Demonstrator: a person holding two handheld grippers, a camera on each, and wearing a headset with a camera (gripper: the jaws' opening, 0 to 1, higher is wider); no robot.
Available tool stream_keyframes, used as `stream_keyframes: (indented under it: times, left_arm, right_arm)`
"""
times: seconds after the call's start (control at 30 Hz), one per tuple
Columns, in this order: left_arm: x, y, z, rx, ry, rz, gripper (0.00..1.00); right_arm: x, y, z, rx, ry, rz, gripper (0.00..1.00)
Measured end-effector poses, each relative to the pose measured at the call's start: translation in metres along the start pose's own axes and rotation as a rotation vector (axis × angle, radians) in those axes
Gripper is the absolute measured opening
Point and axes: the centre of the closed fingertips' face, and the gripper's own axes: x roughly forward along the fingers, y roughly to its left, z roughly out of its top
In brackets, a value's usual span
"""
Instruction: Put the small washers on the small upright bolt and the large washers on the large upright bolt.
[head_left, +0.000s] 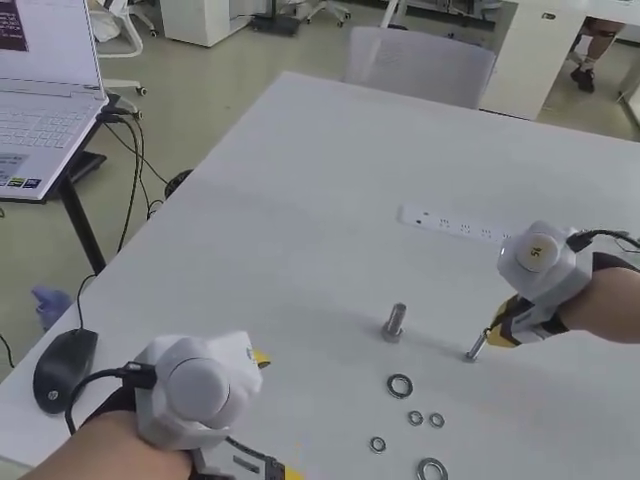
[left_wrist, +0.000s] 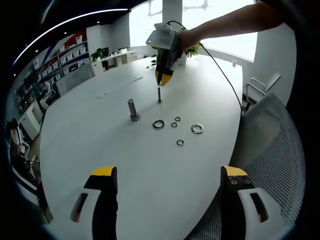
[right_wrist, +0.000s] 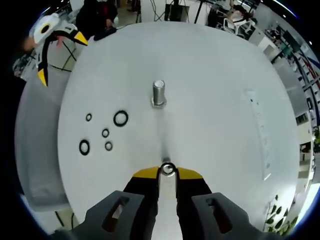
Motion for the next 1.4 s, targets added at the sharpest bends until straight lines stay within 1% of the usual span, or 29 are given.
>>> stream_keyframes:
  times: [0.07,0.17,0.33,0.63,0.87,1.23,1.3,1.4]
  left_arm:
    - [-0.001,0.0,0.002,0.001,-0.004,0.0,0.84]
    - [0.0,0.001,0.0,0.001,0.003,0.001,0.84]
    - [0.0,0.001,-0.003,0.0,0.009,0.001,0.83]
    - [0.002,0.002,-0.006,-0.007,0.014,0.003,0.83]
    - [0.002,0.002,-0.007,-0.01,0.017,0.001,0.82]
    - [0.003,0.003,-0.016,-0.022,0.037,-0.005,0.81]
    - [0.003,0.002,-0.015,-0.033,0.033,-0.009,0.81]
    - [0.003,0.003,-0.014,-0.023,0.038,-0.008,0.8]
  right_arm:
    - [0.001,-0.001,0.001,-0.002,0.002,-0.002,0.12]
    - [0.005,-0.003,-0.001,-0.015,0.017,-0.001,0.12]
    - [0.008,-0.005,-0.003,-0.012,0.024,0.006,0.12]
    - [0.014,-0.004,-0.005,-0.019,0.04,0.018,0.12]
    - [0.024,-0.006,-0.008,-0.03,0.06,0.024,0.12]
    - [0.039,-0.003,-0.011,-0.031,0.078,0.041,0.13]
    - [0.041,-0.002,-0.012,-0.03,0.079,0.043,0.13]
    - [0.046,-0.002,-0.012,-0.027,0.079,0.047,0.13]
